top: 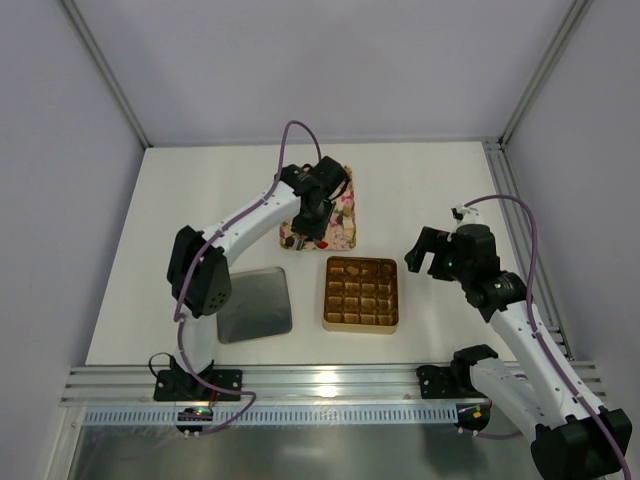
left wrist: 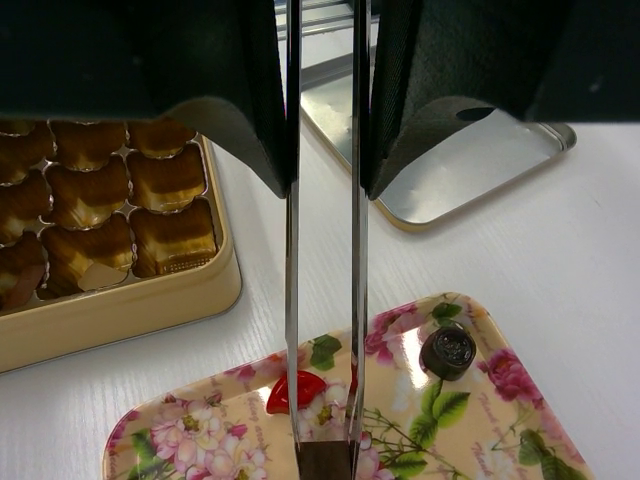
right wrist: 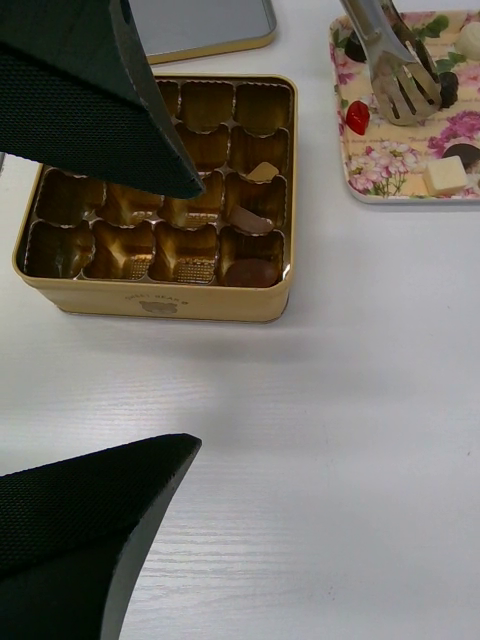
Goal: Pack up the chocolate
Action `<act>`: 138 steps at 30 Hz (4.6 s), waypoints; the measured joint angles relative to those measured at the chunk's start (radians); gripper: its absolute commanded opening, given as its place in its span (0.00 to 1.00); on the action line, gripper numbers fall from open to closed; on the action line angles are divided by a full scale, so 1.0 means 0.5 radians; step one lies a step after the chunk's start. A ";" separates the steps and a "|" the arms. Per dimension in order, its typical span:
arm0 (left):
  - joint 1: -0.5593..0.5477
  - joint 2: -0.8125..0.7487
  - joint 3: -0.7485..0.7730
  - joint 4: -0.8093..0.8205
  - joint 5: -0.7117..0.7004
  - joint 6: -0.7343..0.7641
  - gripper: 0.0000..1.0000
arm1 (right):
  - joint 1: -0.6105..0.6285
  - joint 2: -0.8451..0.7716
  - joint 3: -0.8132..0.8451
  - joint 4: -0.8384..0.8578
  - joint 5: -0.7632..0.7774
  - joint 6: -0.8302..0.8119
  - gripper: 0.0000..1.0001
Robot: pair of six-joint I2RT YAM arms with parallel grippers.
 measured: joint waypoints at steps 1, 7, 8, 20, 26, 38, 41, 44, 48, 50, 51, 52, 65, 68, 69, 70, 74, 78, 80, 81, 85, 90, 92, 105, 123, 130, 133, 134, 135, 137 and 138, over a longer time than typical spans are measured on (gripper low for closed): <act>0.002 0.002 0.000 -0.001 0.005 0.001 0.31 | 0.000 0.000 0.000 -0.001 0.000 0.000 1.00; 0.007 0.007 0.007 -0.005 0.008 0.005 0.26 | 0.000 -0.001 -0.001 0.000 0.000 0.000 1.00; 0.008 0.008 0.015 -0.010 0.008 0.005 0.25 | 0.000 -0.001 -0.001 0.000 0.000 0.000 1.00; 0.025 0.008 0.195 -0.056 0.041 -0.002 0.24 | 0.000 -0.001 -0.001 0.000 0.000 0.000 1.00; 0.026 -0.075 0.182 -0.079 0.105 -0.014 0.24 | 0.000 0.000 -0.001 0.000 0.000 0.000 1.00; -0.054 -0.462 -0.015 -0.089 0.148 -0.074 0.24 | 0.000 0.030 -0.001 0.007 -0.001 0.001 1.00; -0.104 -0.506 -0.082 -0.087 0.148 -0.105 0.25 | 0.000 0.030 -0.001 0.007 -0.001 0.001 1.00; -0.172 -0.536 -0.150 -0.085 0.147 -0.128 0.25 | 0.000 0.030 -0.001 0.007 -0.001 0.001 1.00; -0.270 -0.581 -0.253 -0.084 0.146 -0.175 0.25 | 0.000 0.029 -0.001 0.007 -0.002 0.002 1.00; -0.312 -0.598 -0.296 -0.078 0.146 -0.199 0.26 | 0.000 0.027 -0.001 0.007 -0.001 0.002 1.00; -0.327 -0.604 -0.312 -0.077 0.146 -0.210 0.26 | 0.000 0.024 -0.001 0.006 -0.002 0.002 1.00; -0.343 -0.613 -0.335 -0.072 0.147 -0.222 0.26 | 0.000 0.020 -0.002 0.007 -0.002 0.002 1.00; -0.428 -0.636 -0.503 -0.012 0.146 -0.320 0.32 | 0.000 -0.008 -0.020 0.006 -0.002 0.003 1.00; -0.428 -0.636 -0.505 -0.008 0.146 -0.320 0.36 | 0.000 -0.008 -0.025 0.006 -0.002 0.003 1.00; -0.428 -0.636 -0.505 -0.005 0.146 -0.321 0.38 | 0.000 -0.008 -0.027 0.006 -0.002 0.003 1.00; -0.428 -0.636 -0.505 -0.003 0.146 -0.322 0.39 | 0.000 -0.008 -0.030 0.006 -0.002 0.003 1.00; -0.428 -0.636 -0.505 -0.002 0.146 -0.322 0.41 | 0.000 -0.006 -0.035 0.007 -0.002 0.003 1.00; -0.428 -0.636 -0.505 -0.002 0.145 -0.321 0.40 | 0.000 -0.005 -0.042 0.007 -0.002 0.003 1.00; -0.428 -0.636 -0.504 -0.002 0.145 -0.320 0.40 | 0.000 -0.005 -0.043 0.007 -0.002 0.003 1.00; -0.428 -0.636 -0.504 -0.003 0.145 -0.320 0.40 | 0.000 -0.003 -0.043 0.007 -0.002 0.003 1.00; -0.428 -0.639 -0.472 -0.020 0.127 -0.319 0.39 | 0.000 -0.001 -0.043 0.007 -0.002 0.003 1.00; -0.413 -0.651 -0.327 -0.034 0.085 -0.315 0.40 | 0.000 0.002 -0.043 0.007 -0.002 0.002 1.00; -0.390 -0.650 -0.248 -0.037 0.076 -0.306 0.41 | 0.000 0.014 -0.043 0.009 -0.002 0.002 1.00; -0.035 -0.275 0.154 -0.058 0.005 -0.152 0.43 | 0.000 0.089 -0.040 0.037 -0.033 0.001 1.00; 0.151 0.055 0.160 -0.014 -0.022 -0.034 0.43 | 0.000 0.130 -0.040 0.063 -0.039 -0.002 1.00; 0.162 0.089 0.151 0.012 -0.022 -0.003 0.42 | 0.000 0.143 -0.040 0.067 -0.039 -0.005 1.00; 0.164 0.089 0.140 0.023 -0.021 -0.002 0.42 | 0.000 0.152 -0.040 0.069 -0.040 -0.005 1.00; 0.164 0.089 0.135 0.024 -0.021 -0.001 0.41 | 0.000 0.155 -0.040 0.069 -0.041 -0.005 1.00; 0.165 0.090 0.131 0.024 -0.021 -0.001 0.39 | 0.000 0.156 -0.040 0.069 -0.042 -0.005 1.00; 0.167 0.092 0.124 0.027 -0.018 0.001 0.37 | 0.000 0.156 -0.040 0.071 -0.045 -0.005 1.00; 0.169 0.092 0.120 0.027 -0.017 0.002 0.37 | 0.000 0.156 -0.040 0.072 -0.046 -0.005 1.00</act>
